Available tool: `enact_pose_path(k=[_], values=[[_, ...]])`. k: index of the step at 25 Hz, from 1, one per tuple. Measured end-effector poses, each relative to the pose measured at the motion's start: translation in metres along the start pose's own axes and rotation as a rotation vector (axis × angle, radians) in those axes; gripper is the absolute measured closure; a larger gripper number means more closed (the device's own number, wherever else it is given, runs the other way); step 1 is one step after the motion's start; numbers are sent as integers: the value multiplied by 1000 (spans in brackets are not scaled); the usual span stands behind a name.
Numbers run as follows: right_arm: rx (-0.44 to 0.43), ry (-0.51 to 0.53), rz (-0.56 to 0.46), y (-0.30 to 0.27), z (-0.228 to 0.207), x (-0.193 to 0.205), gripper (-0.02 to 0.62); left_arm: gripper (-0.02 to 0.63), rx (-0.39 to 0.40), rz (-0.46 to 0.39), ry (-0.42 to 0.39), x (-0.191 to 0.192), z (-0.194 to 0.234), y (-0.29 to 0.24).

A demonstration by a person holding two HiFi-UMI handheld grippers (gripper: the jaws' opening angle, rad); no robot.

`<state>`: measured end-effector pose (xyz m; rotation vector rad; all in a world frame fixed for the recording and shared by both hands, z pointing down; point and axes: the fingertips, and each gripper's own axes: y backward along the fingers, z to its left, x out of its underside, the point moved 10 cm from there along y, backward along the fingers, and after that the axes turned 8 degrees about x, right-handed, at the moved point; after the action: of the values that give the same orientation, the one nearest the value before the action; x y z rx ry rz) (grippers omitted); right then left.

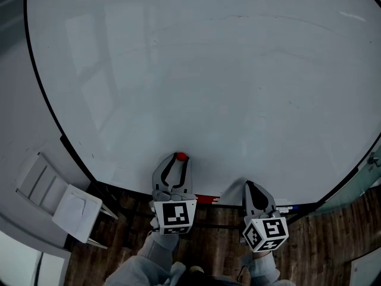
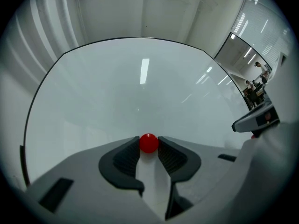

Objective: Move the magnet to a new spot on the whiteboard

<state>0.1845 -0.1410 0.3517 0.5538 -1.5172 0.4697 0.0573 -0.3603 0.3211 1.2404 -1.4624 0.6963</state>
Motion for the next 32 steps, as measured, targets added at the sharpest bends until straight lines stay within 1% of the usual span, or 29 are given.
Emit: enact_pose_path(k=[4, 8, 11, 13, 16, 19, 27, 32], values=[[8, 1, -3, 4, 1, -1, 568, 483, 20, -34, -11, -9, -2, 6], [7, -2, 1, 8, 6, 1, 568, 483, 31, -21, 2, -11, -1, 13], [0, -5, 4, 11, 11, 2, 568, 482, 33, -28, -12, -12, 4, 19], [-6, -6, 6, 12, 15, 3, 568, 482, 28, -20, -8, -11, 7, 23], [-14, -9, 9, 11, 21, 5, 568, 482, 21, 5, 24, -8, 14, 32], [-28, -11, 13, 11, 28, 7, 568, 482, 16, 15, 30, -6, 21, 42], [-74, 16, -4, 5, 43, -3, 568, 482, 2, 35, -1, 0, 45, 57], [-106, 47, -27, 0, 54, -15, 568, 482, -12, 39, 10, 2, 58, 69]])
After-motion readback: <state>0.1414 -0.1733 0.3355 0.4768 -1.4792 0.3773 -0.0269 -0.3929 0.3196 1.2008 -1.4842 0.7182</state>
